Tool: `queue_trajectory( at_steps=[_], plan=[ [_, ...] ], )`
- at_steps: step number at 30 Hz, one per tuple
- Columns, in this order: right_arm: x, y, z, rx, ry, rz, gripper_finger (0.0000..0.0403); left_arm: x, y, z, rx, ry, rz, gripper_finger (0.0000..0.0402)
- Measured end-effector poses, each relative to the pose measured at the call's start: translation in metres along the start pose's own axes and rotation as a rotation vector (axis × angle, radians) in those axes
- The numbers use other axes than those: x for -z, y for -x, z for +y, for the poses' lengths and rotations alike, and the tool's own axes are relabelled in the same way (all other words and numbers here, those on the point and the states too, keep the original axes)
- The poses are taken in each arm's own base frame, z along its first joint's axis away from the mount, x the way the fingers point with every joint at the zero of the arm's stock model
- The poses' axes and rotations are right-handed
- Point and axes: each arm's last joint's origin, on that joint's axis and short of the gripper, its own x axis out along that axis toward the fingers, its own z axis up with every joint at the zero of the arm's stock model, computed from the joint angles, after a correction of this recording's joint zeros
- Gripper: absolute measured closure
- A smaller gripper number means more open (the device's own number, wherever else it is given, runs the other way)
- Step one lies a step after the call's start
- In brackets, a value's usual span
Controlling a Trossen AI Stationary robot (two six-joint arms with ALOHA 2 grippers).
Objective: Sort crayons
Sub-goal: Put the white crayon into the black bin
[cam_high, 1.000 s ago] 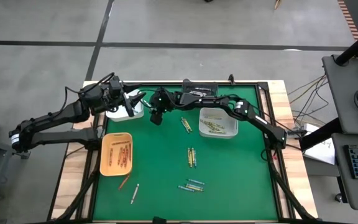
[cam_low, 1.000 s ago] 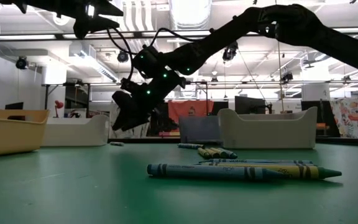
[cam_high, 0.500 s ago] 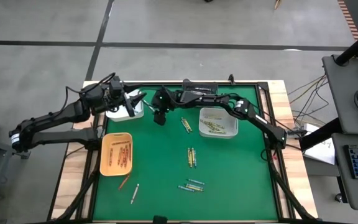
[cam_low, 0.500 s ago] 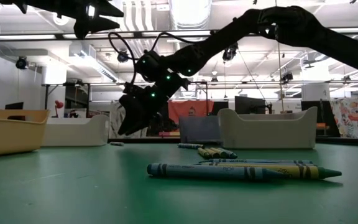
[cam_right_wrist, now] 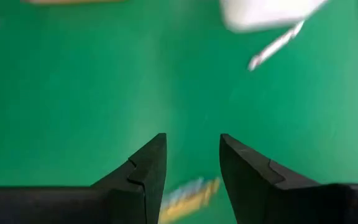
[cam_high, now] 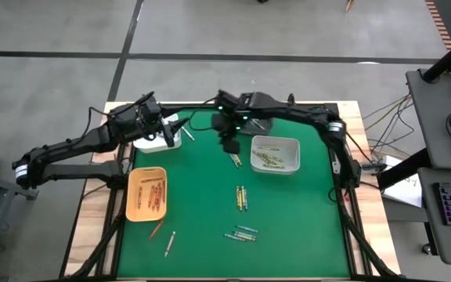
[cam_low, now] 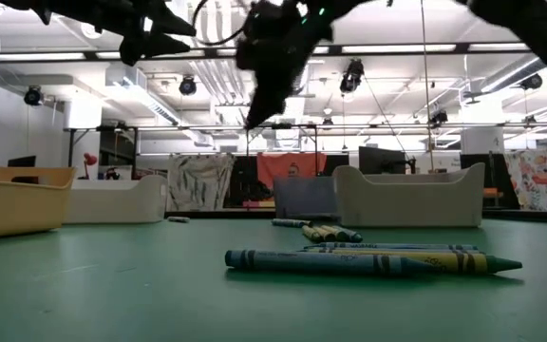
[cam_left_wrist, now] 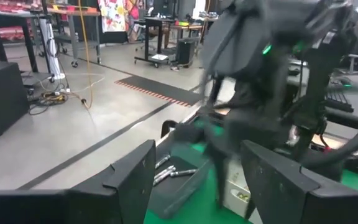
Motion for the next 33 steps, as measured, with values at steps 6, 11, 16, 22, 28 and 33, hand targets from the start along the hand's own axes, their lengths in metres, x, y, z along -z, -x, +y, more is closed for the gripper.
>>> queue_trajectory(
  at_steps=[6, 11, 16, 22, 28, 33],
  plan=[
    [0.026, 0.062, 0.034, -0.065, -0.064, 0.157, 0.0271, 0.000, -0.022, -0.002, -0.005, 0.087, 0.043, 0.0184],
    [0.053, 0.082, 0.058, -0.087, -0.100, 0.149, 0.0270, -0.001, -0.054, -0.006, -0.024, 0.049, 0.205, 0.0184],
    [0.072, 0.094, 0.074, -0.060, -0.114, 0.015, 0.0277, -0.005, -0.083, -0.009, -0.028, -0.121, 0.457, 0.0184],
    [0.082, 0.103, 0.087, -0.062, -0.092, -0.049, 0.0280, 0.018, -0.113, -0.009, 0.048, -0.383, 0.825, 0.0184],
    [0.084, 0.102, 0.091, -0.063, -0.085, -0.048, 0.0279, 0.048, -0.140, -0.009, 0.108, -0.476, 1.041, 0.0184],
    [0.083, 0.102, 0.090, -0.059, -0.091, -0.049, 0.0282, 0.073, -0.154, -0.005, 0.079, -0.531, 1.167, 0.0184]
  ],
)
